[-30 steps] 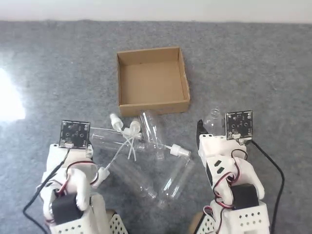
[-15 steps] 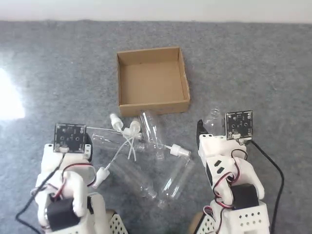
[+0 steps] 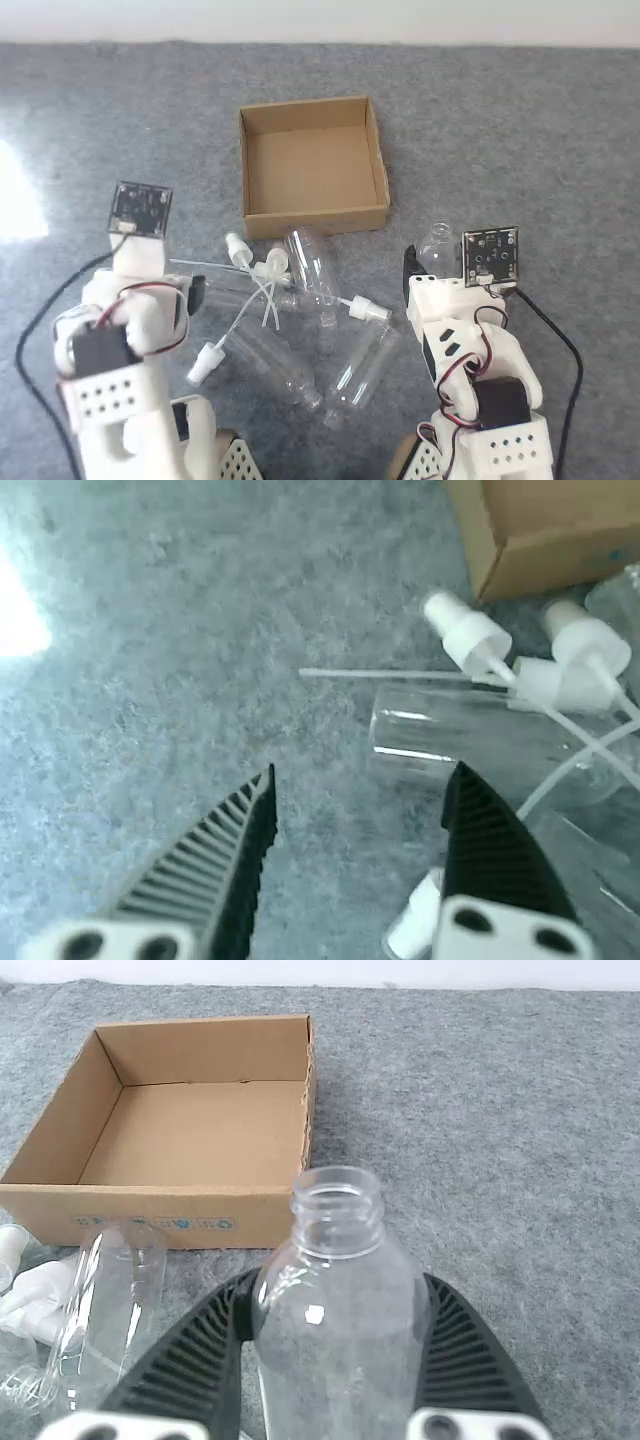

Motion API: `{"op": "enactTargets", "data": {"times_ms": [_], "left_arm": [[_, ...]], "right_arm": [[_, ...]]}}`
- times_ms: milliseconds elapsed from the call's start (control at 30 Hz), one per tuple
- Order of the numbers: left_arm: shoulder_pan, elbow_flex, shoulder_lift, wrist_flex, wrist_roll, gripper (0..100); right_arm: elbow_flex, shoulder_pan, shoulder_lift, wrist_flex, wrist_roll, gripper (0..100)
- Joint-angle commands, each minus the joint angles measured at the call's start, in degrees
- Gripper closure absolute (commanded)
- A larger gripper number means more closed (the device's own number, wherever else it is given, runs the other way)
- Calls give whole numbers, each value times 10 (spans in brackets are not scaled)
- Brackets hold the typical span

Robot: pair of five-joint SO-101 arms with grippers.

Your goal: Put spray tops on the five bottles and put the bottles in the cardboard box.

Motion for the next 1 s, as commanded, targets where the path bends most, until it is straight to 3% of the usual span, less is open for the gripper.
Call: {"op": "enactTargets", "data": {"times_ms": [0,367,967], "left_arm": [[17,-33,72,-31,22,742],[113,-52,172,-103,131,742],[139,-174,378,-119,150,742]], "right_arm": [[-7,-4,-10,-15,-1,890],[-7,-4,-10,-14,-1,890],[-7,-4,-10,-14,-1,890]]}}
